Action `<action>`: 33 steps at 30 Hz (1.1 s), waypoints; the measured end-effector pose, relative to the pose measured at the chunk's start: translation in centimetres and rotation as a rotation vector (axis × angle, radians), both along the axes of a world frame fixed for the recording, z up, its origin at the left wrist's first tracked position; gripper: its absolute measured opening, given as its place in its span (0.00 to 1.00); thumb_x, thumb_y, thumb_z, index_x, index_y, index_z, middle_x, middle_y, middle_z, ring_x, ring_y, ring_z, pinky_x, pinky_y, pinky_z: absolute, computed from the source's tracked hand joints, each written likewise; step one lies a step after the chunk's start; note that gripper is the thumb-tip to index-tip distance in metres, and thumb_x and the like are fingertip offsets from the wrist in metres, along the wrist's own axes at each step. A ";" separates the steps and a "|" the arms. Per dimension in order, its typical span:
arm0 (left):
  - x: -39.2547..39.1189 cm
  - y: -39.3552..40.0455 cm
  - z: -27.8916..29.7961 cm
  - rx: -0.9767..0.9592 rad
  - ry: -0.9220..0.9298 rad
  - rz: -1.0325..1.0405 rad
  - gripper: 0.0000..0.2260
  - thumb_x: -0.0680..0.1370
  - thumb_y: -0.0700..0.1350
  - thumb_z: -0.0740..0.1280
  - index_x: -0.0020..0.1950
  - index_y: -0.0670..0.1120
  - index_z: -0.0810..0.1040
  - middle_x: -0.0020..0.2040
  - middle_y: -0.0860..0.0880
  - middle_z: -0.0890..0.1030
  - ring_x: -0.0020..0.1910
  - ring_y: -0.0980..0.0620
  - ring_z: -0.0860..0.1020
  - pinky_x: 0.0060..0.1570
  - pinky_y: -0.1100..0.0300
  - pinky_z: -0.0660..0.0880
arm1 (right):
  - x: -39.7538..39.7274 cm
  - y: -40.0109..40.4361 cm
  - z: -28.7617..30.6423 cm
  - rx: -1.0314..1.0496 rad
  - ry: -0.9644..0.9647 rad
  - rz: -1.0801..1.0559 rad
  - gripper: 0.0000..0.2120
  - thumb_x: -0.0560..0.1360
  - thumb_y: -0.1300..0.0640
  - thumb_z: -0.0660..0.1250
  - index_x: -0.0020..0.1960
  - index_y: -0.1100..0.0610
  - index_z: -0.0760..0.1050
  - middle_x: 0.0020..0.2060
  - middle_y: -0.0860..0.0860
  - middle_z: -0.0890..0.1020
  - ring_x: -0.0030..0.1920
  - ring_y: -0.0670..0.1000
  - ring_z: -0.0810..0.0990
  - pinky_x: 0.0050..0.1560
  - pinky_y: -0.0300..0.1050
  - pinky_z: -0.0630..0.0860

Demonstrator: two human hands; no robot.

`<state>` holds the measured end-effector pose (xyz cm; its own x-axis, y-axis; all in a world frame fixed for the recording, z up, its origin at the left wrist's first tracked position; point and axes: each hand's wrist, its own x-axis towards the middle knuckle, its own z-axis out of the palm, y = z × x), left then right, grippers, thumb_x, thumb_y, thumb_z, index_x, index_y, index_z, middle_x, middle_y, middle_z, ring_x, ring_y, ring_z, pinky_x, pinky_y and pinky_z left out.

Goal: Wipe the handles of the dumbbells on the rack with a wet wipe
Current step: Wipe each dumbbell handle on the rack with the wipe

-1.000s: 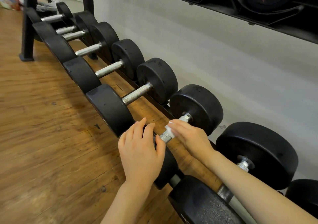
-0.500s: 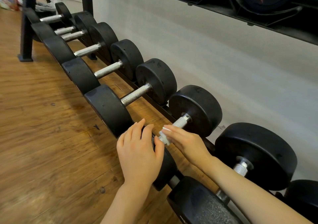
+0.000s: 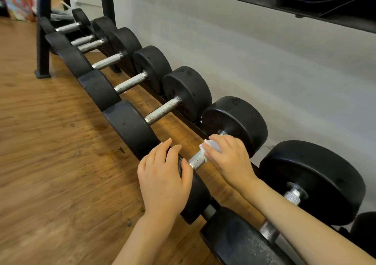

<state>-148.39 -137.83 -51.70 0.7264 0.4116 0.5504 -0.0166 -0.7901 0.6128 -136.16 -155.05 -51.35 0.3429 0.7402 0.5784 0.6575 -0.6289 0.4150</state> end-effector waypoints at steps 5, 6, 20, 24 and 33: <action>-0.2 0.0 -0.2 -0.010 -0.002 -0.003 0.20 0.78 0.52 0.55 0.61 0.48 0.81 0.64 0.49 0.79 0.64 0.48 0.76 0.64 0.47 0.68 | -0.1 -0.3 -0.1 0.097 0.056 0.079 0.14 0.75 0.53 0.68 0.56 0.60 0.80 0.53 0.55 0.82 0.57 0.55 0.77 0.62 0.49 0.71; -0.2 0.0 -0.2 -0.006 -0.001 -0.003 0.20 0.78 0.52 0.55 0.62 0.49 0.81 0.65 0.49 0.79 0.65 0.48 0.76 0.64 0.48 0.68 | -0.2 -0.3 -0.1 0.110 0.050 0.078 0.13 0.76 0.53 0.65 0.55 0.59 0.81 0.54 0.55 0.82 0.58 0.55 0.77 0.65 0.50 0.69; -0.7 0.0 -0.1 0.075 0.074 0.002 0.22 0.80 0.53 0.53 0.67 0.47 0.78 0.69 0.48 0.76 0.69 0.49 0.73 0.67 0.52 0.65 | -1.9 0.4 -1.0 0.481 0.545 0.087 0.12 0.72 0.64 0.72 0.56 0.61 0.81 0.53 0.53 0.80 0.55 0.51 0.77 0.57 0.42 0.75; -0.8 -0.1 0.1 0.072 0.079 0.005 0.23 0.79 0.53 0.52 0.67 0.47 0.78 0.68 0.48 0.77 0.69 0.48 0.73 0.67 0.51 0.66 | -2.4 0.7 -1.1 0.398 0.546 0.145 0.11 0.72 0.65 0.72 0.55 0.61 0.81 0.51 0.53 0.80 0.54 0.50 0.77 0.55 0.40 0.75; -0.6 0.1 0.3 0.048 0.096 -0.018 0.24 0.79 0.54 0.51 0.67 0.49 0.78 0.69 0.49 0.76 0.69 0.49 0.72 0.67 0.45 0.70 | -2.8 1.0 -0.9 0.380 0.685 0.177 0.10 0.76 0.60 0.67 0.55 0.60 0.80 0.53 0.51 0.78 0.56 0.45 0.74 0.56 0.31 0.72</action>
